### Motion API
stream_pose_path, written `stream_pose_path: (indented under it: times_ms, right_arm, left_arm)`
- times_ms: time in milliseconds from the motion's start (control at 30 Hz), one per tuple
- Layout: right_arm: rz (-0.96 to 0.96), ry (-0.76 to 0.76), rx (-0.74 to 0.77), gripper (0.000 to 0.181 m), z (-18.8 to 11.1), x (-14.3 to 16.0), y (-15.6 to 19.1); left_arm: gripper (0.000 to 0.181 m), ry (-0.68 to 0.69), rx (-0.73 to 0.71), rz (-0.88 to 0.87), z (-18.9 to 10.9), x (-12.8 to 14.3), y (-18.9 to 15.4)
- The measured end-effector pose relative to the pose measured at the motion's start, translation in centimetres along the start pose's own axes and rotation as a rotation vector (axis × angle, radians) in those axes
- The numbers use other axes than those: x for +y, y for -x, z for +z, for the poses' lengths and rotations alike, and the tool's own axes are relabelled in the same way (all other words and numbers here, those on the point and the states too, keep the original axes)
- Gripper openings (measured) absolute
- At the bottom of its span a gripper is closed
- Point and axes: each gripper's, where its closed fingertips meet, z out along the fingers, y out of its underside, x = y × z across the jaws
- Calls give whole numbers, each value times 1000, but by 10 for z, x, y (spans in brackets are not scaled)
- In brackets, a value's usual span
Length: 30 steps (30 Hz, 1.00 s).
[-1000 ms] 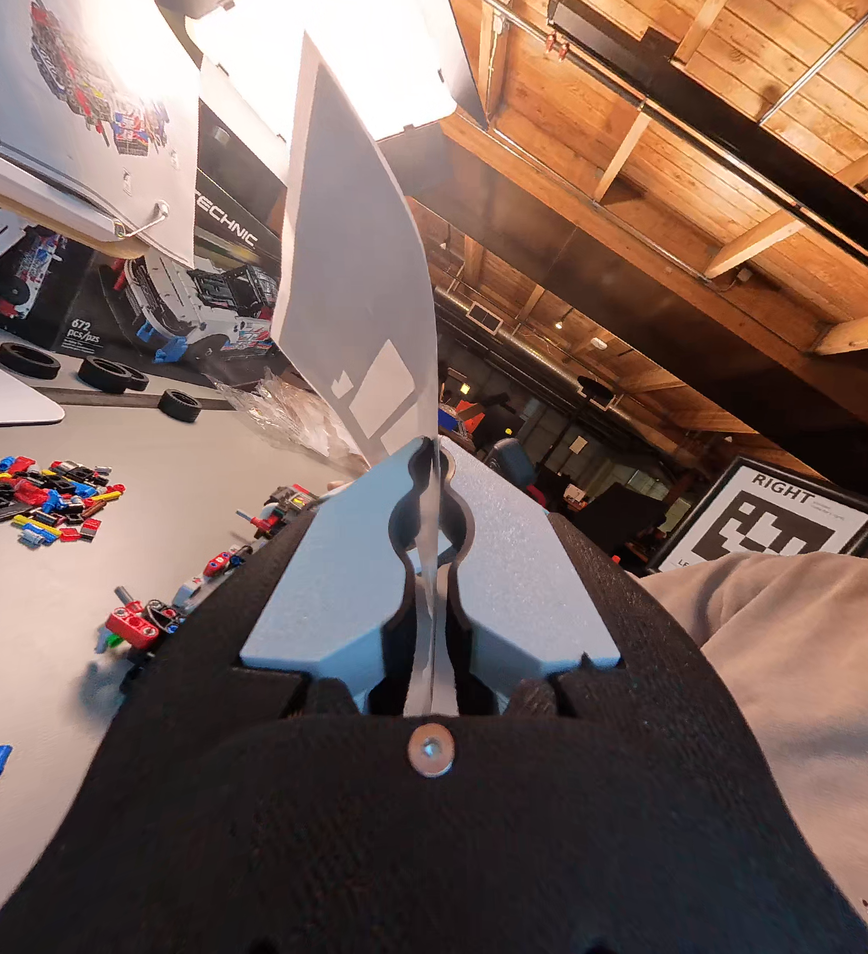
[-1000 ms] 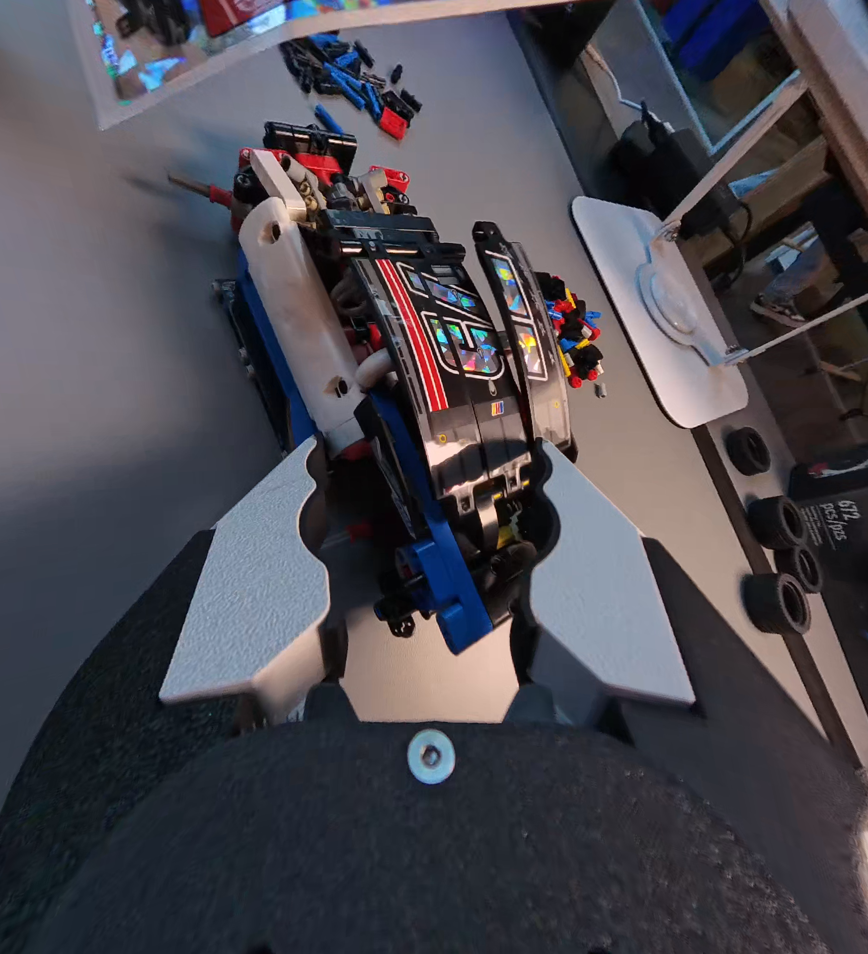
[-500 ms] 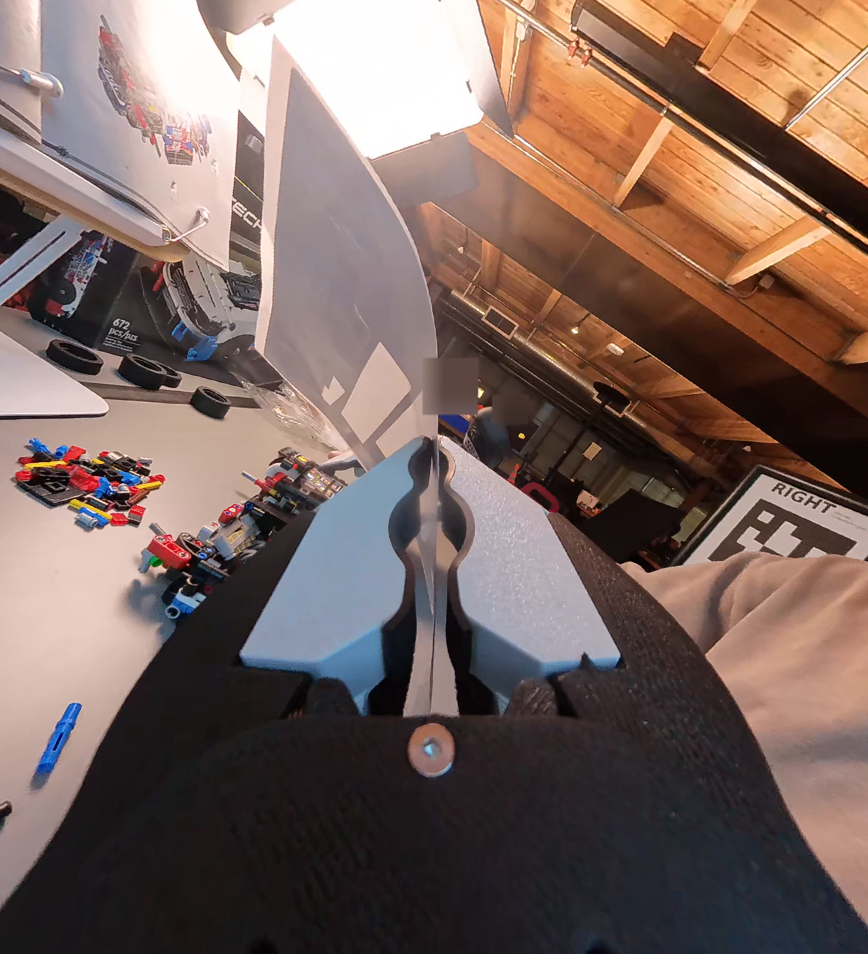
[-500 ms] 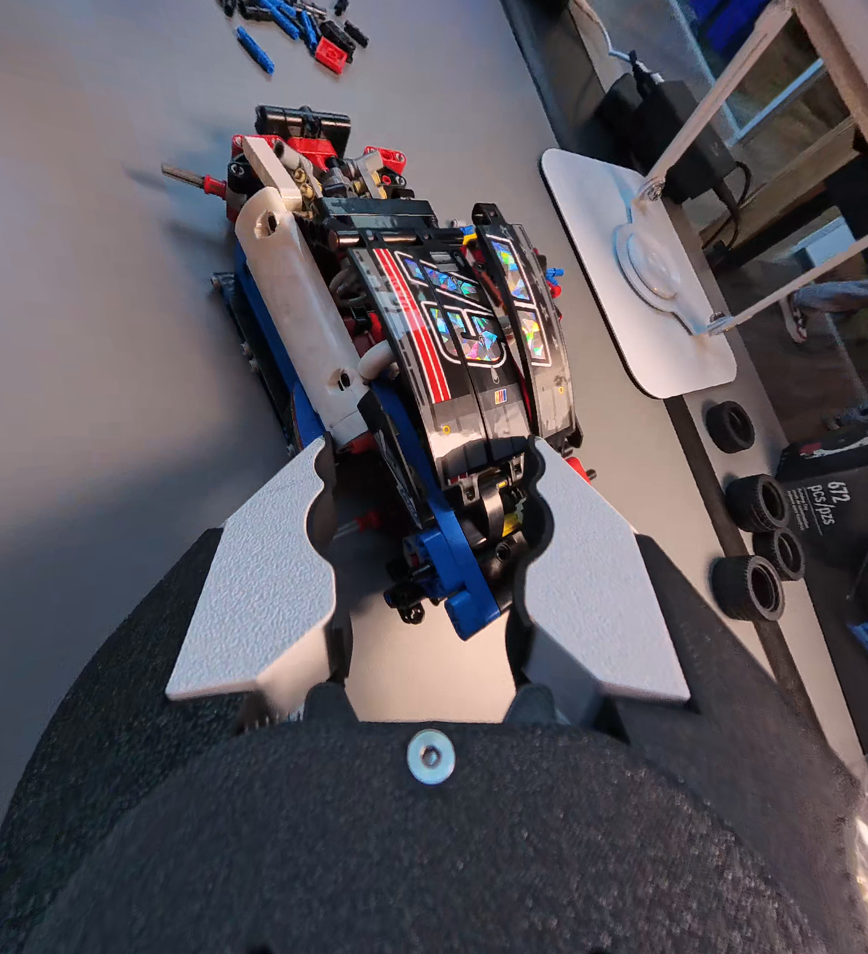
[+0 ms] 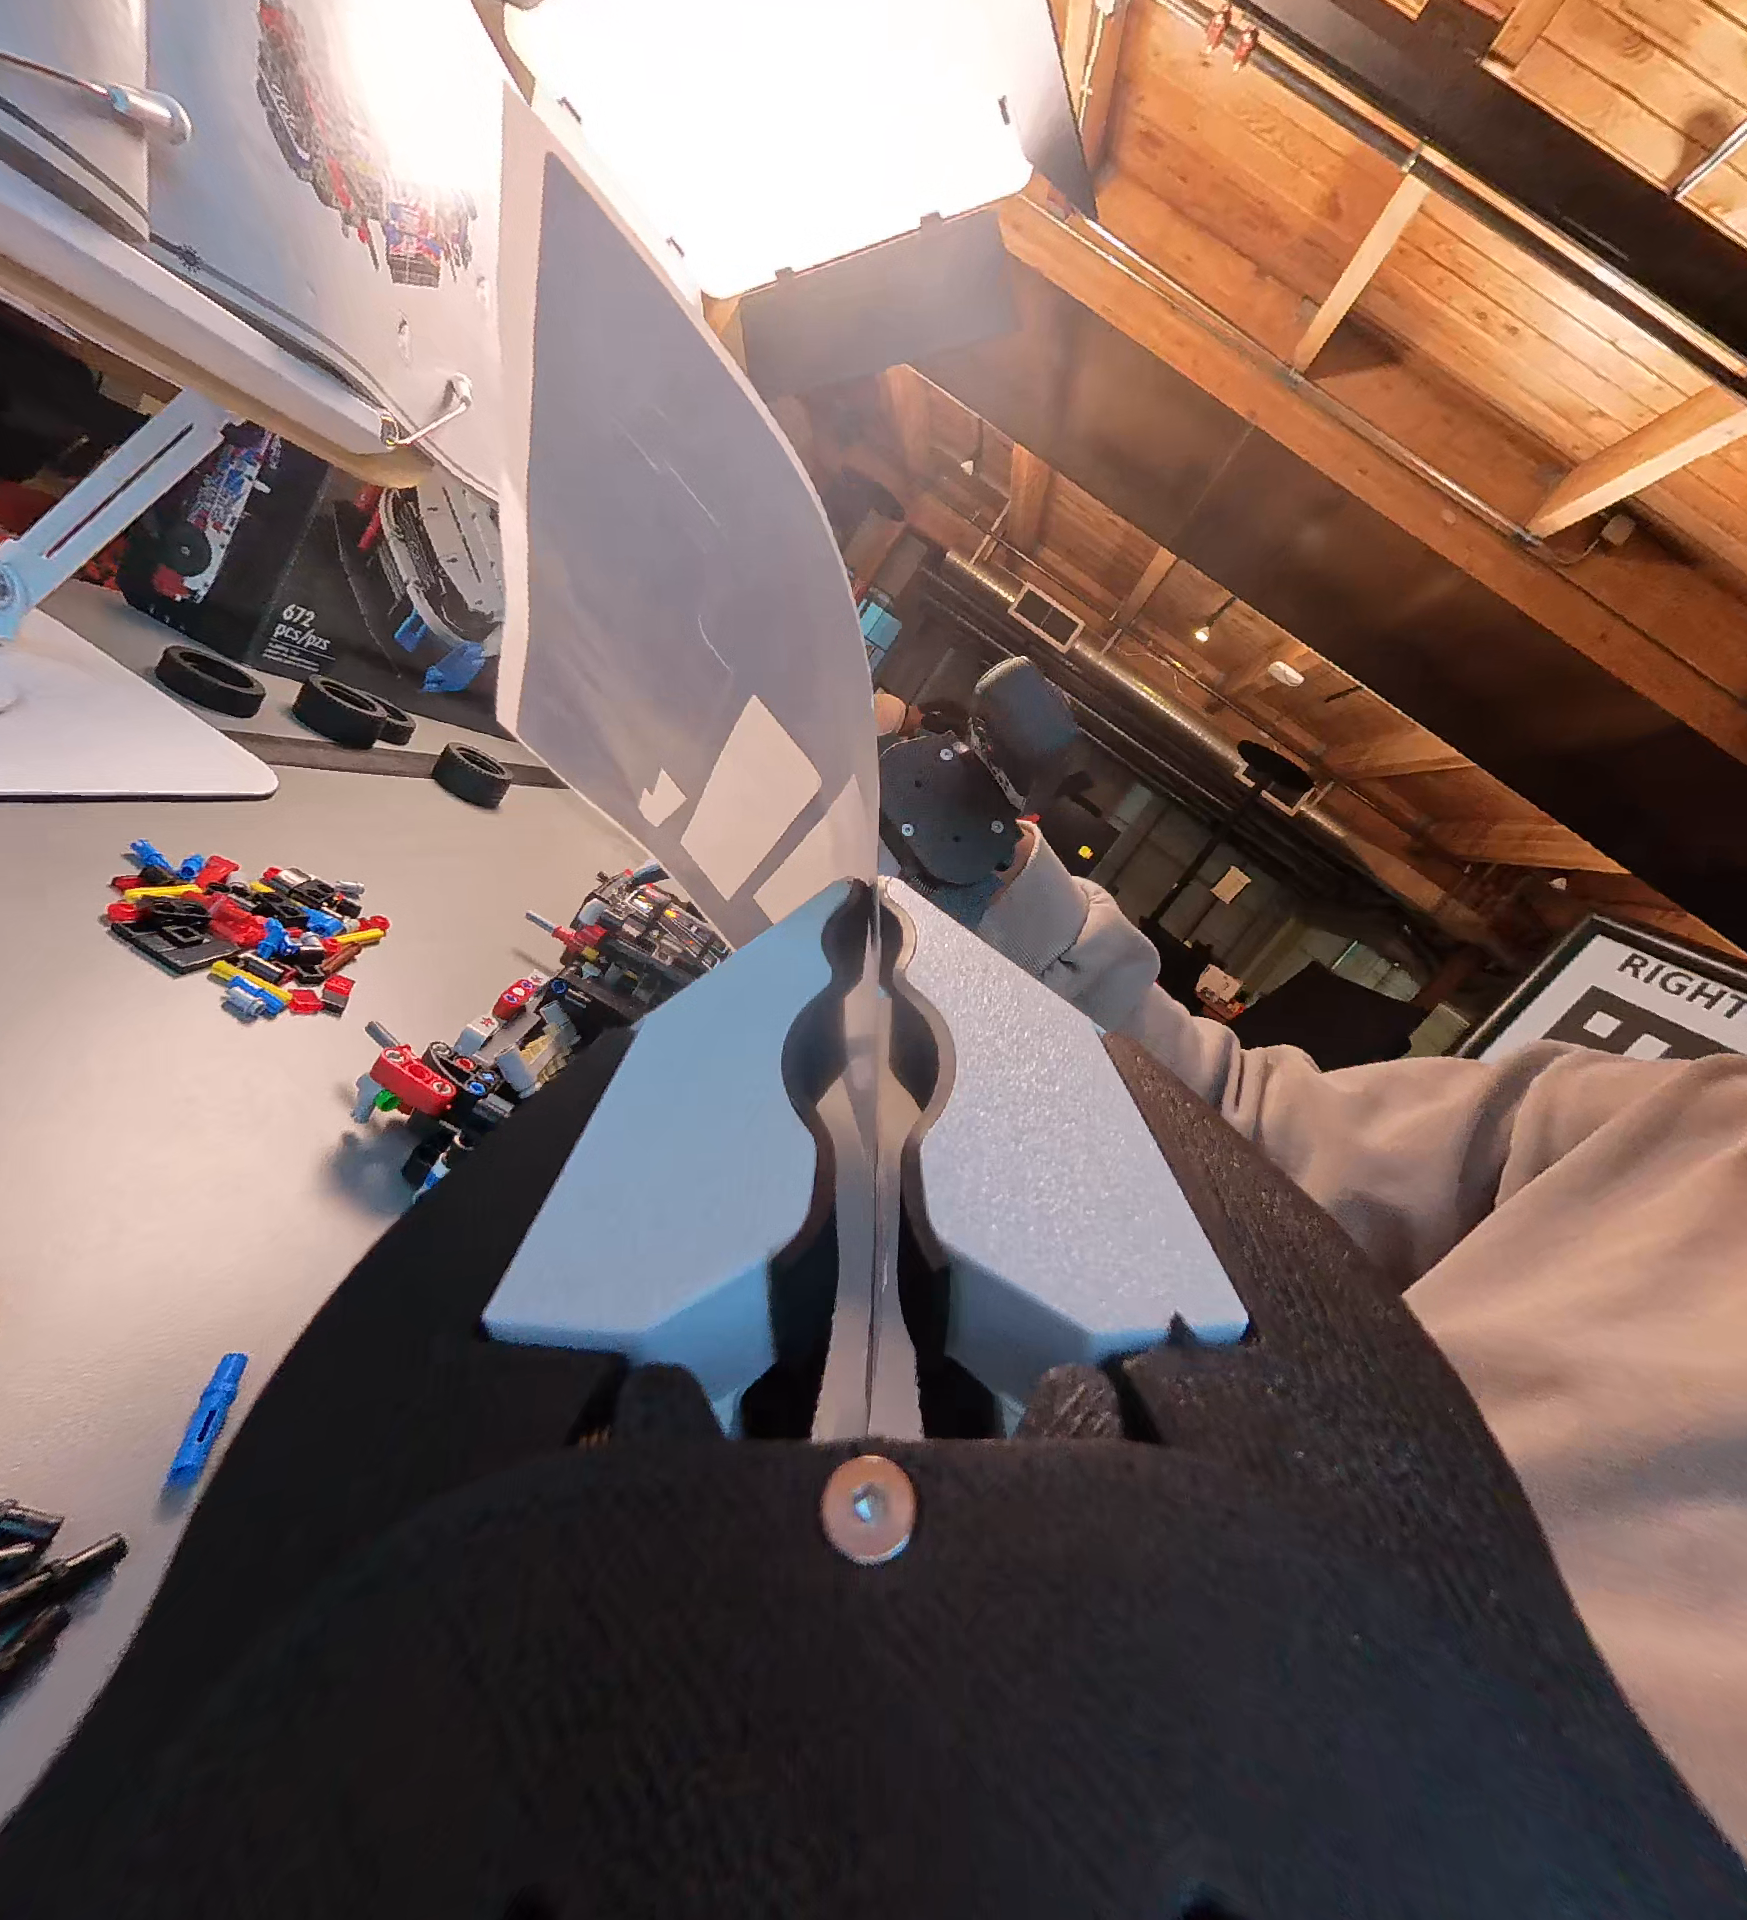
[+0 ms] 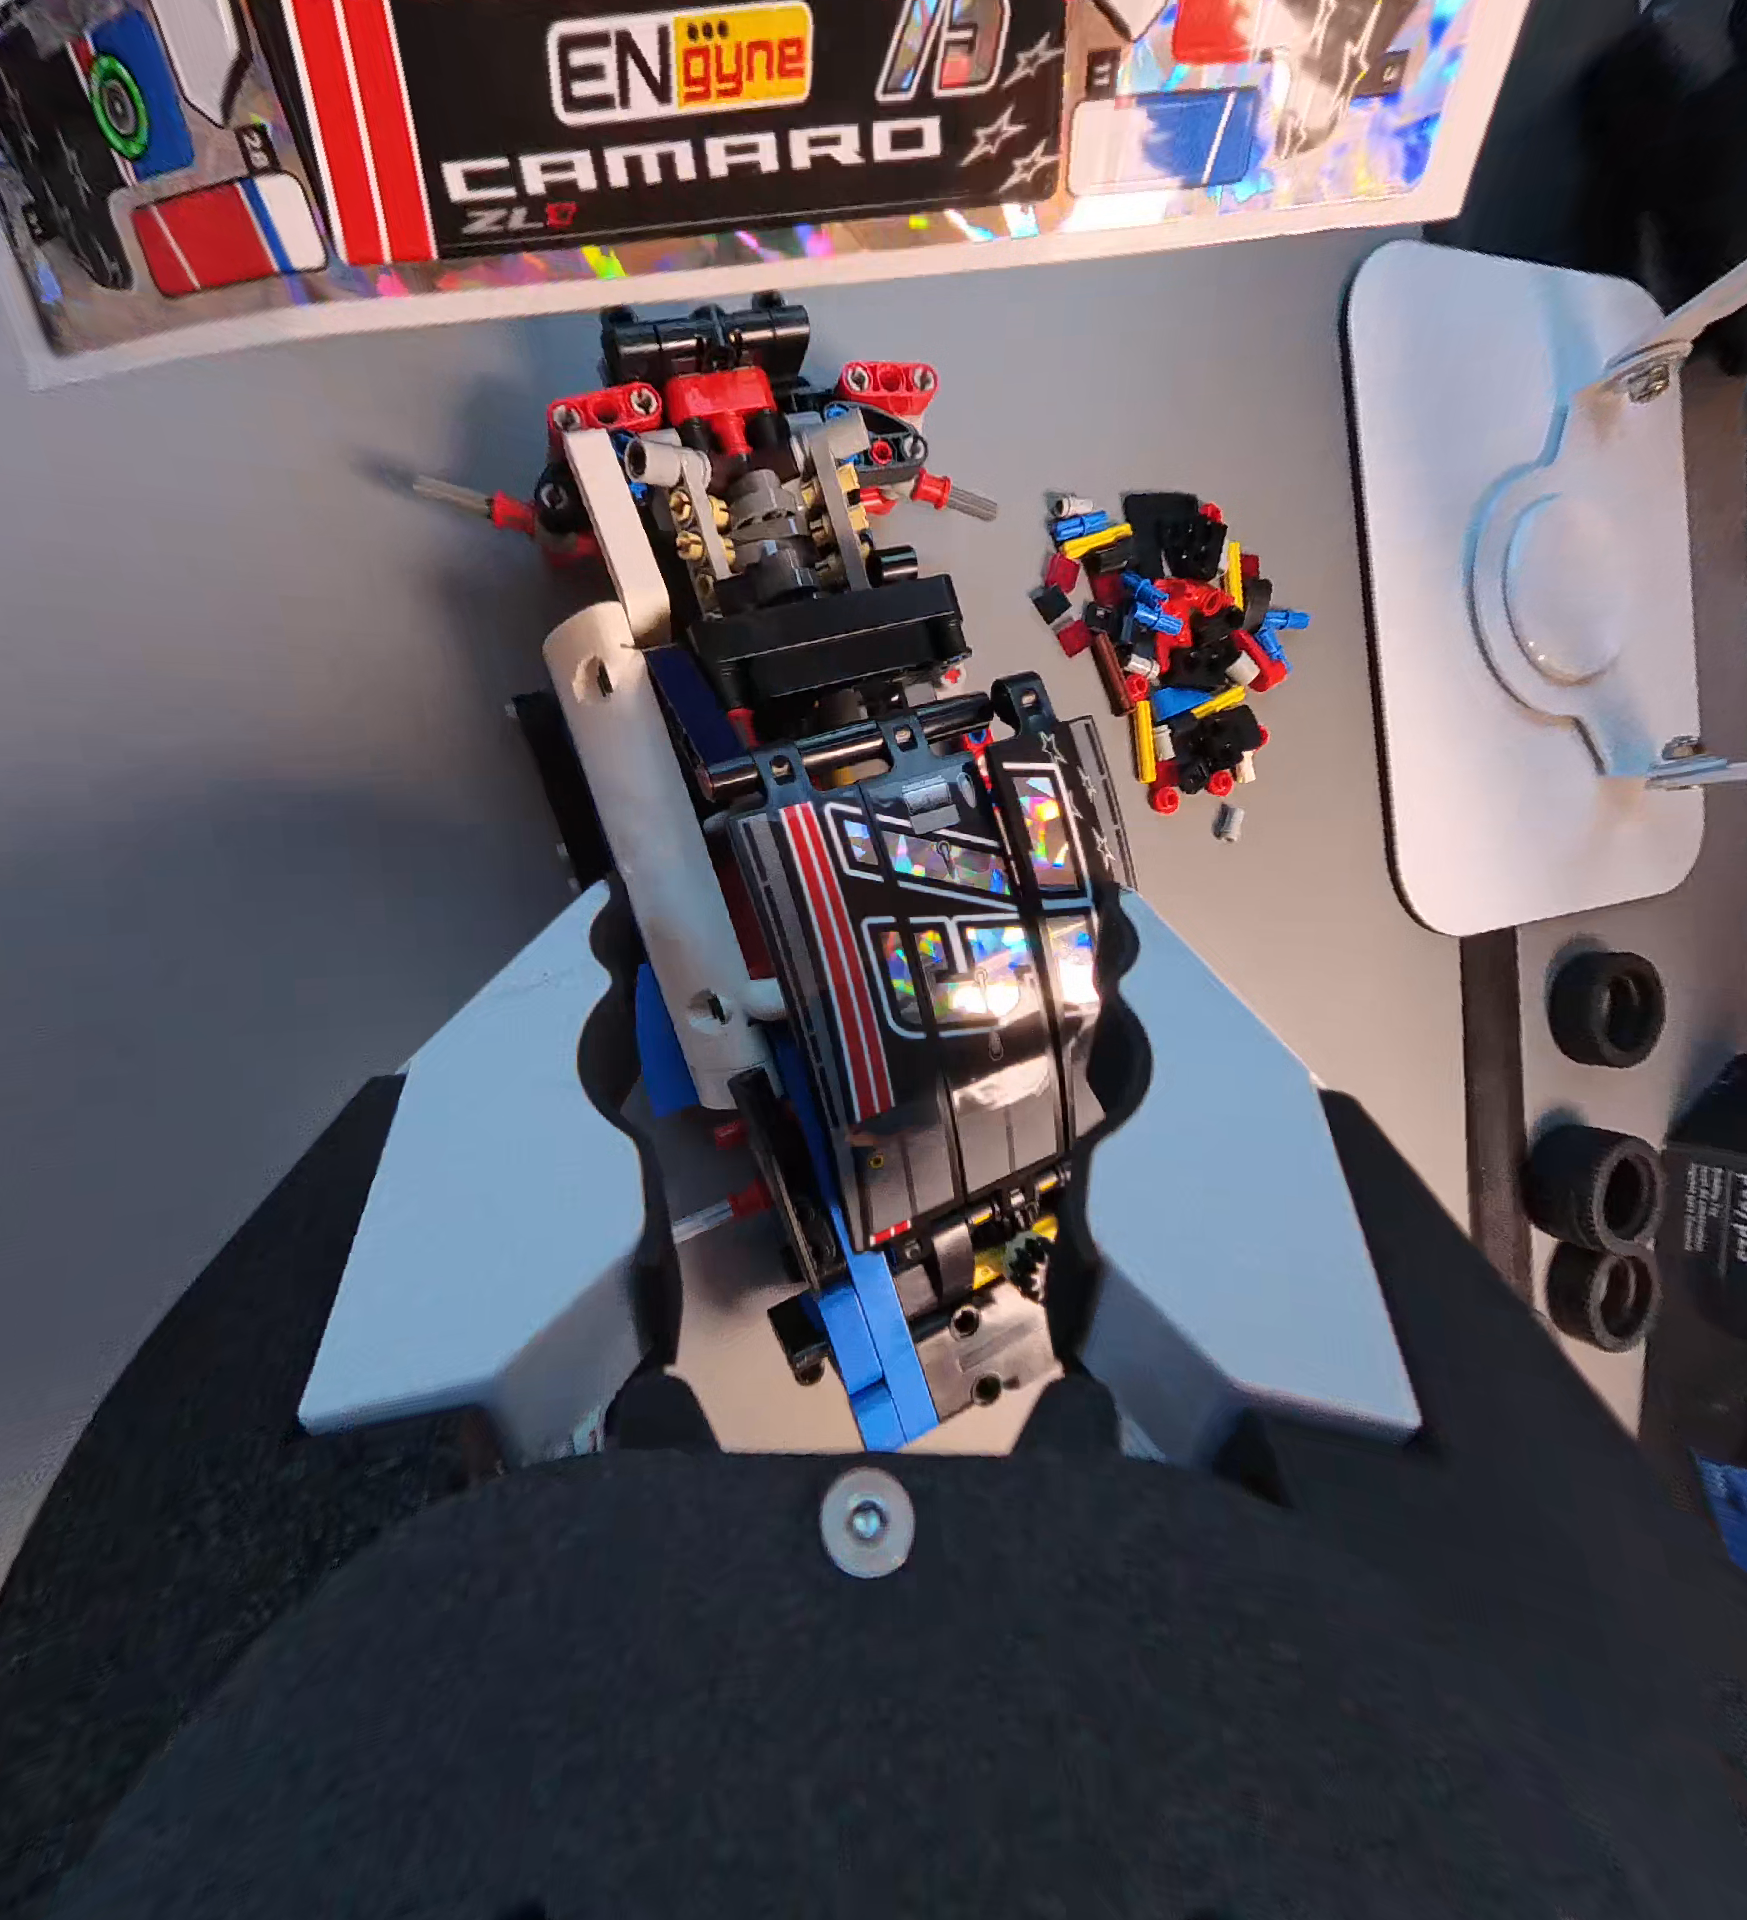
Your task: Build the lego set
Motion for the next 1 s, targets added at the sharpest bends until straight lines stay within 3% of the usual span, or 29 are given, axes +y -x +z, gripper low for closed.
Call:
stream_pose_path:
  times_ms: [467, 600, 700, 800, 900, 933, 1000]
  right_arm:
    - [-28, 51, 20, 81, -1, -5, 2]
    - [102, -257, 64, 83, -36, -45, 1]
    - [350, -588, 17, 68, -77, -75, 11]
    - [649, -763, -182, 71, -78, -82, 44]
    - [818, -913, -419, 78, -73, -90, 77]
    - [861, -968, -490, 68, -76, -93, 80]
    - [883, -1051, -608, 29, -89, -99, 83]
  left_arm:
    - [0, 19, 2, 10, 4, 5, -3]
    - [0, 14, 14, 1, 4, 5, -6]
    - [0, -7, 73, -6, 7, 4, -18]
    - [0, -56, 185, -15, 13, 1, -42]
    - [0, -68, 245, 16, 20, 5, -59]
    - [0, -60, 249, 29, 22, 9, -61]
    - [0, -30, 227, 38, 26, 17, -60]
